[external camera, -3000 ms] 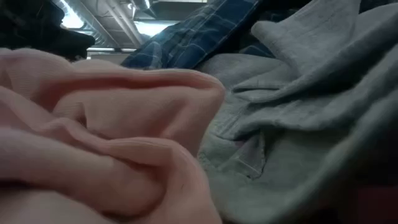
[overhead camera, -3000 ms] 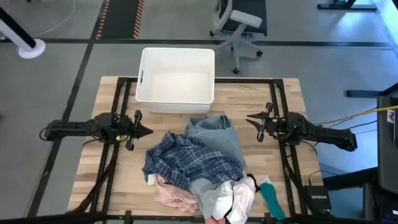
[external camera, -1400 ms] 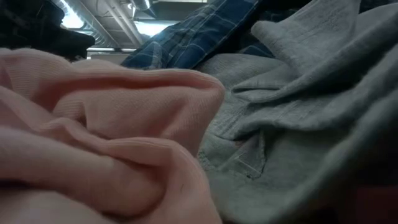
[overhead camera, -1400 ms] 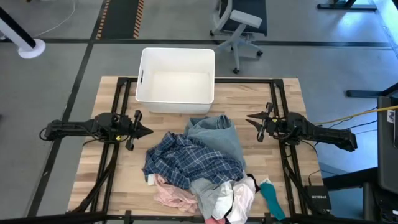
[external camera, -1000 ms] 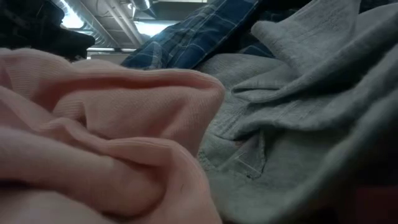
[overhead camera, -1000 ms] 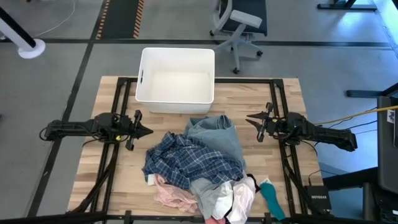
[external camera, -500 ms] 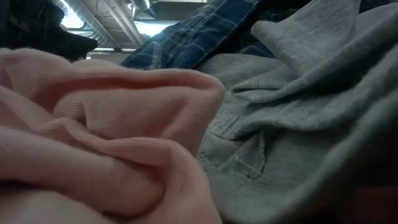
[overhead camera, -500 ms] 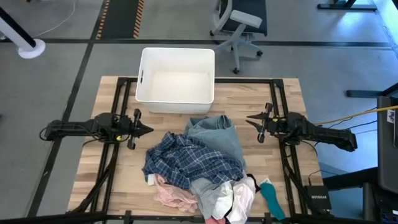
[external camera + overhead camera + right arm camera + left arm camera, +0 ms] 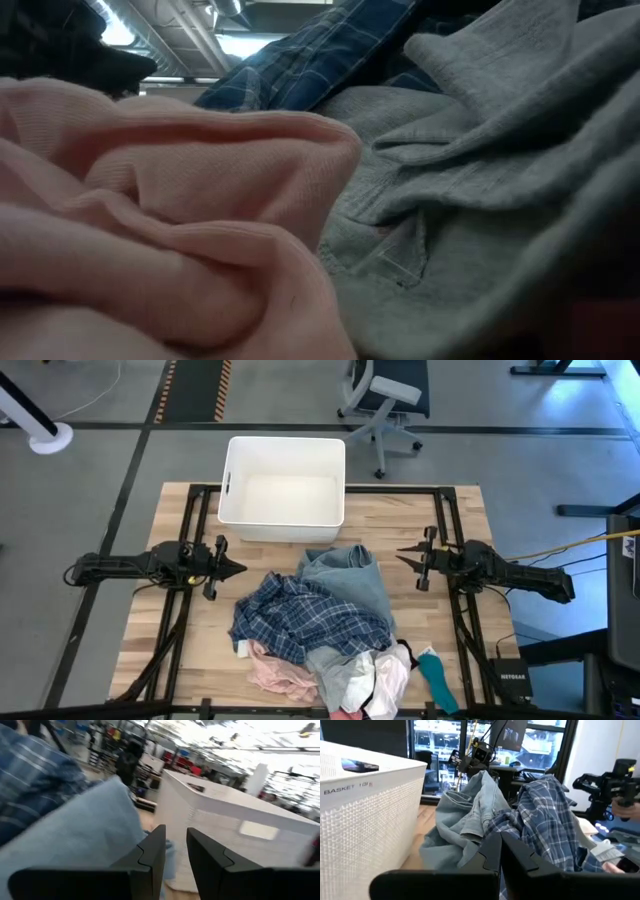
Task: Sort clothes
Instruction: Put the white underwear into the white bin
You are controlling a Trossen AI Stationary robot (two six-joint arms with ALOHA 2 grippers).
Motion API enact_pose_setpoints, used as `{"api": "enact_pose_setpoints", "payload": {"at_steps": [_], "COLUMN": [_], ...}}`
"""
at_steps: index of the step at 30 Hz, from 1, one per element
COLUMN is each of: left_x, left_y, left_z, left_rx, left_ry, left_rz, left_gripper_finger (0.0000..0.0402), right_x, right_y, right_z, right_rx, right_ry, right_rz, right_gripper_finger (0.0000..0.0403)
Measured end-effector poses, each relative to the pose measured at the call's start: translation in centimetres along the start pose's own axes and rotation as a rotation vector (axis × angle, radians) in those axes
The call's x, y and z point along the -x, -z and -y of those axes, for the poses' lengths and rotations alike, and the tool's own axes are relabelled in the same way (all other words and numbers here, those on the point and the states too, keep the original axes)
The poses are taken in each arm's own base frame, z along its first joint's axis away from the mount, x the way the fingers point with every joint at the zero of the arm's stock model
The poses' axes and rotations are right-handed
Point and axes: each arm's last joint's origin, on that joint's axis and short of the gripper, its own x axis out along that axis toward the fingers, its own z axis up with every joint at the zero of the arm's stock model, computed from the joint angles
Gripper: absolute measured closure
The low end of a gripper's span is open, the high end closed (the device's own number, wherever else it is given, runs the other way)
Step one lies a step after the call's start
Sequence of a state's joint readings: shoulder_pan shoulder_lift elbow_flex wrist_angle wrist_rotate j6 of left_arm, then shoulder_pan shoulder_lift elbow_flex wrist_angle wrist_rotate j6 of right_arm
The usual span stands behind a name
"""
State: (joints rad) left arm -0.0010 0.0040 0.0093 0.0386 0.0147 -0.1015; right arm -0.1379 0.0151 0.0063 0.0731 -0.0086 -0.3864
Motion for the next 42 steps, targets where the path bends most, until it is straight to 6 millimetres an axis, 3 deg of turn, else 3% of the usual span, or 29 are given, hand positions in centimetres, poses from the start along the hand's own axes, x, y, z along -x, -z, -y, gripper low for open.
{"api": "enact_pose_setpoints", "payload": {"at_steps": [5,11,20,30,36,42], "left_x": [0.0,0.0,-0.8,-2.5,-3.2,-3.3], "left_y": [-0.4,-0.8,-1.5,-2.0,-1.7,-1.4], "left_z": [0.0,0.1,0.4,1.4,1.9,2.3], "left_rx": [0.026,0.022,0.053,-0.001,0.045,0.083], "left_ry": [0.005,0.005,0.036,0.028,0.050,0.066], "left_rz": [0.045,0.080,0.141,0.195,0.172,0.151], "left_gripper_finger": [0.0401,0.0401,0.0401,0.0402,0.0402,0.0402], "right_x": [0.0,0.1,-0.5,-4.7,-6.8,-7.8], "right_y": [0.1,-1.2,-5.8,-12.1,-15.4,-18.5], "right_z": [0.0,0.4,2.1,4.0,2.7,-0.8], "right_rx": [0.000,0.011,0.017,0.005,0.039,0.092], "right_ry": [0.025,0.004,-0.027,-0.234,-0.346,-0.388], "right_rz": [-0.022,0.101,0.136,0.038,-0.111,-0.199], "right_gripper_finger": [0.0306,0.0306,0.0306,0.0306,0.0306,0.0306]}}
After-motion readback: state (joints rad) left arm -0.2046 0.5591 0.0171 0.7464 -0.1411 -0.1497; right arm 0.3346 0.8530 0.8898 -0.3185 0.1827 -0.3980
